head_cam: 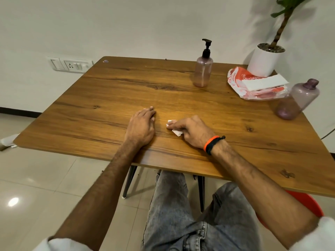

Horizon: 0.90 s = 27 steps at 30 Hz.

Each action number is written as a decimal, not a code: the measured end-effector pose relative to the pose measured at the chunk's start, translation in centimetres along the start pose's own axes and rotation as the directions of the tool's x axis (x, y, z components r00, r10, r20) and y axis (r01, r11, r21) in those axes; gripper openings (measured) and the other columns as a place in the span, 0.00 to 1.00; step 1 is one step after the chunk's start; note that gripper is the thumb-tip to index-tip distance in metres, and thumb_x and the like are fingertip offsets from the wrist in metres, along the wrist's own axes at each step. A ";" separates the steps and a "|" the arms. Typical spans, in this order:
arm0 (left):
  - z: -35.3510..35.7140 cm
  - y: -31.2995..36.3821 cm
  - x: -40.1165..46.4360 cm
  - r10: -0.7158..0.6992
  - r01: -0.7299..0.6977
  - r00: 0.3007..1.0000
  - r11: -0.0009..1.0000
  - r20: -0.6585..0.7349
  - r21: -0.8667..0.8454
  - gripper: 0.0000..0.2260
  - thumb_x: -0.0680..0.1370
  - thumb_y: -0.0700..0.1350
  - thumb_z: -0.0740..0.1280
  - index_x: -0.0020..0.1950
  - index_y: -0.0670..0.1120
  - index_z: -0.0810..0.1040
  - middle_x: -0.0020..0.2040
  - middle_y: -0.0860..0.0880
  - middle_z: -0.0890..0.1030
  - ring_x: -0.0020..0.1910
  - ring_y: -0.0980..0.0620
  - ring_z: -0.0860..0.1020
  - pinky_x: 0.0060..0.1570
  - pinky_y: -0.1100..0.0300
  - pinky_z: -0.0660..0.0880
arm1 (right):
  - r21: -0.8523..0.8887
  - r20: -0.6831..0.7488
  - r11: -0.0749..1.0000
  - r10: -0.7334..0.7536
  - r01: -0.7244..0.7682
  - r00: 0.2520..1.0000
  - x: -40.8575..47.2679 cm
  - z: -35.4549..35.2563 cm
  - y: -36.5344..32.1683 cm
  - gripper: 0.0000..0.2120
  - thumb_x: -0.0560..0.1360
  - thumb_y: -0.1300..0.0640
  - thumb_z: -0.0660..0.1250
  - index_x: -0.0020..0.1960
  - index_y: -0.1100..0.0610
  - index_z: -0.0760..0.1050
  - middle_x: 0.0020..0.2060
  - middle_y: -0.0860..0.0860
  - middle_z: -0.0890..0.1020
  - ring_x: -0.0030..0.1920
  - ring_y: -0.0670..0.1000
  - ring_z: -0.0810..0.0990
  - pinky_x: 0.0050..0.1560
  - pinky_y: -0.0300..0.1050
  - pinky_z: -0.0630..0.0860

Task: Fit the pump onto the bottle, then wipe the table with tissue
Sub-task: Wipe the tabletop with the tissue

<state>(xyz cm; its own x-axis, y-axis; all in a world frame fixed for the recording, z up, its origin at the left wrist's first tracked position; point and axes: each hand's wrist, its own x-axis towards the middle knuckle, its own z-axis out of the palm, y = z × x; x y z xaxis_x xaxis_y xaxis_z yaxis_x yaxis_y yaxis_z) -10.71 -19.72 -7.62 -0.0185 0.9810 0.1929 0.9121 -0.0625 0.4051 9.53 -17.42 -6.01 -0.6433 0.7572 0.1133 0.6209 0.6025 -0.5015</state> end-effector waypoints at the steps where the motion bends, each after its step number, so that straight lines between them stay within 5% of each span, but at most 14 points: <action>1: 0.0 0.0 0.0 0.000 0.000 1.000 1.000 -0.002 0.004 0.18 0.82 0.45 0.56 0.72 0.45 0.69 0.75 0.48 0.67 0.74 0.49 0.64 0.73 0.52 0.57 | 0.001 0.021 0.999 -0.038 0.038 0.999 -0.5 0.2 -0.4 0.24 0.74 0.72 0.60 0.63 0.53 0.78 0.65 0.49 0.78 0.69 0.46 0.72 0.73 0.42 0.64; 8: 0.1 -0.2 0.0 0.018 -0.018 1.000 1.000 -0.007 0.010 0.18 0.82 0.45 0.56 0.72 0.44 0.69 0.75 0.48 0.68 0.73 0.49 0.65 0.73 0.53 0.57 | 0.159 0.158 0.936 -0.339 0.315 0.927 -5.8 1.6 -3.1 0.22 0.72 0.74 0.64 0.61 0.57 0.80 0.62 0.50 0.80 0.66 0.44 0.75 0.69 0.38 0.68; 11: 0.1 -0.2 -0.1 0.028 -0.028 1.000 1.000 -0.012 0.001 0.18 0.82 0.45 0.56 0.72 0.44 0.70 0.74 0.47 0.68 0.73 0.48 0.65 0.73 0.52 0.58 | 0.350 0.175 0.910 -0.294 0.220 0.939 -6.4 0.8 -2.7 0.22 0.73 0.72 0.61 0.61 0.54 0.80 0.61 0.46 0.81 0.65 0.42 0.75 0.66 0.43 0.73; 13: 0.1 -0.3 -0.1 0.024 -0.024 1.000 1.000 -0.008 -0.008 0.18 0.82 0.45 0.56 0.72 0.44 0.69 0.75 0.47 0.68 0.73 0.48 0.65 0.74 0.51 0.58 | 0.428 0.058 0.893 -0.178 0.136 0.982 -5.6 0.0 -1.7 0.21 0.76 0.71 0.60 0.61 0.53 0.79 0.61 0.45 0.80 0.65 0.41 0.75 0.67 0.42 0.72; 16: 0.2 -0.2 -0.1 0.023 -0.023 1.000 1.000 -0.012 -0.005 0.18 0.82 0.44 0.56 0.71 0.44 0.70 0.74 0.47 0.69 0.73 0.48 0.65 0.74 0.51 0.58 | 0.273 -0.129 0.960 -0.021 0.056 0.991 -2.7 -0.7 -0.5 0.22 0.75 0.72 0.60 0.60 0.53 0.80 0.60 0.46 0.81 0.65 0.40 0.74 0.69 0.37 0.68; 20: 0.4 -0.3 0.1 0.023 -0.023 1.000 1.000 -0.015 0.004 0.18 0.82 0.45 0.57 0.71 0.44 0.71 0.74 0.47 0.69 0.73 0.48 0.66 0.73 0.51 0.59 | 0.059 -0.027 0.998 -0.001 0.002 1.000 0.2 -0.1 -0.6 0.23 0.74 0.75 0.58 0.62 0.57 0.80 0.63 0.50 0.80 0.67 0.45 0.74 0.71 0.38 0.65; 27: 0.6 -0.7 0.2 0.029 -0.029 0.999 1.000 -0.021 0.002 0.18 0.82 0.45 0.57 0.71 0.45 0.71 0.74 0.48 0.69 0.72 0.48 0.66 0.73 0.51 0.59 | 0.116 0.124 0.948 -0.311 0.297 0.942 -2.7 1.2 -2.9 0.20 0.74 0.72 0.63 0.61 0.57 0.80 0.61 0.51 0.80 0.66 0.45 0.75 0.69 0.34 0.66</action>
<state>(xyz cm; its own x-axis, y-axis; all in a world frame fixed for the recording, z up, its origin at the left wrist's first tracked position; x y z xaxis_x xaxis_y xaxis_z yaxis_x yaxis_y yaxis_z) -11.11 -19.37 -8.37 -0.0010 0.9747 0.2233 0.9133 -0.0901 0.3972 8.95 -21.55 -5.91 -0.8545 0.4953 0.1565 0.3452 0.7667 -0.5413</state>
